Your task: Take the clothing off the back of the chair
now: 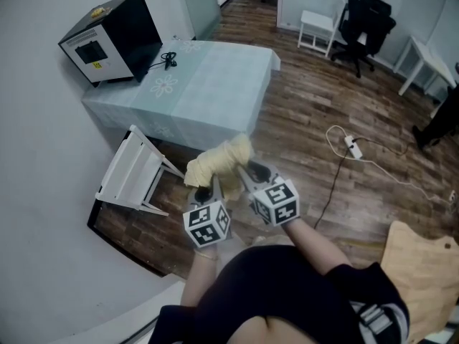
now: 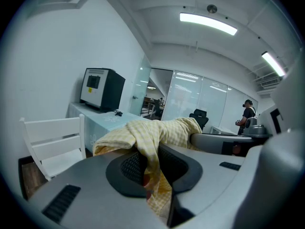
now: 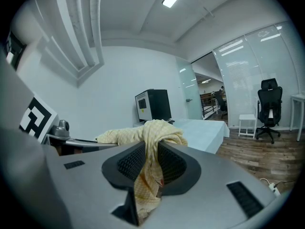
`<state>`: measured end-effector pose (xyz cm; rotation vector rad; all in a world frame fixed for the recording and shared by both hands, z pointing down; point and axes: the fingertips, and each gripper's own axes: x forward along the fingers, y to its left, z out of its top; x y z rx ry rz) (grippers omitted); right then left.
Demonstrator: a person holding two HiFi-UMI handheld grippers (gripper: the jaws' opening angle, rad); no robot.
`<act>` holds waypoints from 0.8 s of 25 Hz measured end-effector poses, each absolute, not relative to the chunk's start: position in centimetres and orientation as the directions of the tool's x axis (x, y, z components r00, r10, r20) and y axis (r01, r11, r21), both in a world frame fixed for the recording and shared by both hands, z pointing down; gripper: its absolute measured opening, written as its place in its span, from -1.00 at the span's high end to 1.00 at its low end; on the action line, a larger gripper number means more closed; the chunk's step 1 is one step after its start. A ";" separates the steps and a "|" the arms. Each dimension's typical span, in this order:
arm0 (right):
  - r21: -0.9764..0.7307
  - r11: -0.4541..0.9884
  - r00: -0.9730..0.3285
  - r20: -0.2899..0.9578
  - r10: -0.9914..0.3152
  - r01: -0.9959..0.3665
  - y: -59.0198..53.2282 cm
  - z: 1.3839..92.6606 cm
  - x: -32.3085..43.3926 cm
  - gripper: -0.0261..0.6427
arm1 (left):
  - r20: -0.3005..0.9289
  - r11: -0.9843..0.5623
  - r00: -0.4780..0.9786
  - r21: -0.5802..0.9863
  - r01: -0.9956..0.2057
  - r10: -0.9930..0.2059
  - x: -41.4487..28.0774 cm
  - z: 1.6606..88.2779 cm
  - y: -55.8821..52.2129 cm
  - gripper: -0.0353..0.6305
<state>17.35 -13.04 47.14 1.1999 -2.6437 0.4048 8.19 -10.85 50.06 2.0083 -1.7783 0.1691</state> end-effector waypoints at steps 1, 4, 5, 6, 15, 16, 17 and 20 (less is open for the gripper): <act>-0.161 0.630 -0.646 0.300 -0.702 -0.759 -13.1 47.1 17.5 0.65 | 0.379 -0.069 0.162 0.247 -0.966 -0.911 8.3 50.0 -10.9 0.71; -0.164 0.626 -0.643 0.299 -0.705 -0.762 -13.0 47.1 18.2 0.65 | 0.379 -0.073 0.165 0.246 -0.967 -0.911 9.0 50.0 -10.9 0.71; -0.164 0.624 -0.641 0.298 -0.707 -0.764 -13.0 47.2 18.5 0.65 | 0.379 -0.075 0.167 0.245 -0.967 -0.910 9.2 50.0 -10.9 0.71; -0.163 0.621 -0.639 0.297 -0.710 -0.766 -13.0 47.2 18.7 0.65 | 0.378 -0.079 0.170 0.243 -0.967 -0.910 9.5 50.0 -10.9 0.71; -0.161 0.617 -0.635 0.290 -0.716 -0.770 -13.0 47.0 20.6 0.65 | 0.372 -0.090 0.175 0.235 -0.968 -0.912 11.3 49.8 -11.0 0.71; -0.162 0.617 -0.634 0.290 -0.717 -0.770 -12.9 47.0 20.8 0.65 | 0.372 -0.090 0.175 0.235 -0.968 -0.912 11.4 49.8 -11.0 0.71; -0.160 0.616 -0.634 0.290 -0.717 -0.771 -12.9 47.0 20.9 0.65 | 0.372 -0.091 0.176 0.235 -0.968 -0.911 11.6 49.8 -11.0 0.71; -0.152 0.617 -0.632 0.288 -0.720 -0.772 -12.9 46.9 21.0 0.65 | 0.373 -0.089 0.176 0.239 -0.967 -0.911 11.6 49.8 -10.9 0.71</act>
